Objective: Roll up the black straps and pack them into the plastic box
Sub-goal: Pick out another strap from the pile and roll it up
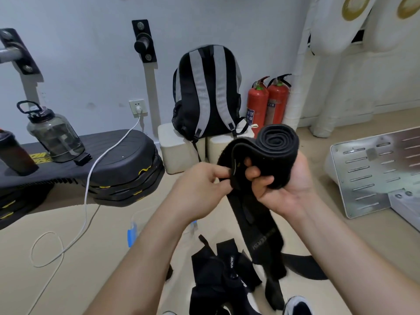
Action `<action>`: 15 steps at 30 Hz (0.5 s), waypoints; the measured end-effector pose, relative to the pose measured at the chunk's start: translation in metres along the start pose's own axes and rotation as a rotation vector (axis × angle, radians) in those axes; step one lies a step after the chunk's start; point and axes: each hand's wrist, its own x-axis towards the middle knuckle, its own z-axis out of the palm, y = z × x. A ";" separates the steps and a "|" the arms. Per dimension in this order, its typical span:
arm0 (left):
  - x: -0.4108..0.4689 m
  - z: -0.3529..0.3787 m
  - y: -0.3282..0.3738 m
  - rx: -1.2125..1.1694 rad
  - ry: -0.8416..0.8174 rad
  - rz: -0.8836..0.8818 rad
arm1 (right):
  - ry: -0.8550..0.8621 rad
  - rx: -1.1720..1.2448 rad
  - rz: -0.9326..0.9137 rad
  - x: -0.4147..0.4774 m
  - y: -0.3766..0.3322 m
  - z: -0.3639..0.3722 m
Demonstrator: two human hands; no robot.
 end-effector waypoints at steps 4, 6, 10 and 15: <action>0.004 0.000 -0.003 -0.111 0.271 0.103 | -0.071 -0.192 0.000 -0.005 0.002 0.000; 0.004 -0.002 -0.004 -0.138 0.311 0.110 | -0.007 -0.379 -0.046 -0.008 -0.002 0.000; 0.004 -0.005 -0.009 -0.095 0.391 0.229 | 0.059 -0.568 -0.120 -0.005 -0.010 -0.010; 0.006 -0.006 -0.014 -0.088 0.309 0.230 | 0.070 -0.660 -0.144 0.001 -0.002 -0.008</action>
